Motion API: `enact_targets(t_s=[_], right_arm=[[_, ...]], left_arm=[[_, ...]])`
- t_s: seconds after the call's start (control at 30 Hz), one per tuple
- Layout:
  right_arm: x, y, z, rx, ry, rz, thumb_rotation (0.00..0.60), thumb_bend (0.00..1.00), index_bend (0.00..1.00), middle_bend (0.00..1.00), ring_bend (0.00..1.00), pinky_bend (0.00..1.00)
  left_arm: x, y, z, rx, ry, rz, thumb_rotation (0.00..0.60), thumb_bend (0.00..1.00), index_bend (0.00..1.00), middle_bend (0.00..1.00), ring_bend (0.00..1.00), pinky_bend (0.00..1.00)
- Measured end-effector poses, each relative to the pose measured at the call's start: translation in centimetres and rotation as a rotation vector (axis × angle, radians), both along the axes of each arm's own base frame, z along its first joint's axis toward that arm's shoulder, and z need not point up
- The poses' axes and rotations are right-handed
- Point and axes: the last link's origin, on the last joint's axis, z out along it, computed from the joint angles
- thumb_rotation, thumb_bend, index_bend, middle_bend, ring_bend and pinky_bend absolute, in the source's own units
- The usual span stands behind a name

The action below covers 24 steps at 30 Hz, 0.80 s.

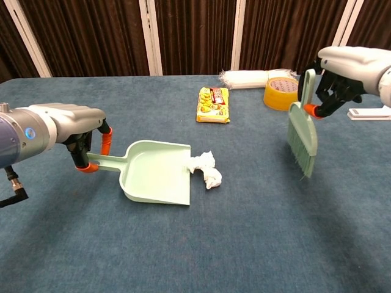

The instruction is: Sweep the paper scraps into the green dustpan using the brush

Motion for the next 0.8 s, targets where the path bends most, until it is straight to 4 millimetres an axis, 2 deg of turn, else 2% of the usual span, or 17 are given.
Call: enact_targets(t_s=[0.23,0.57,0.8], right_arm=[[0.1,1.2,0.3,0.02,-0.002,-0.008,0.6,0.61,0.89,0.86,0.92,0.78],[1.9,2.7,-1.5,0.074,-0.028,0.019,0.6,0.63,0.9,0.86,0.92,0.78],[2.8,3.0,-3.0,0.095,-0.039,0.022,0.6,0.63,0.9,0.86,0.92,0.78]], left_arm=[[0.1,-0.1,-0.3,-0.009,-0.006,0.005,0.6,0.59,0.63,1.0,1.0,1.0],[0.3,0.0,-0.3,-0.014,-0.007,0.006,0.6,0.59,0.63,1.0,1.0,1.0],[0.6,0.0,-0.5,-0.02,-0.003,0.001,0.6,0.6,0.63,1.0,1.0,1.0]])
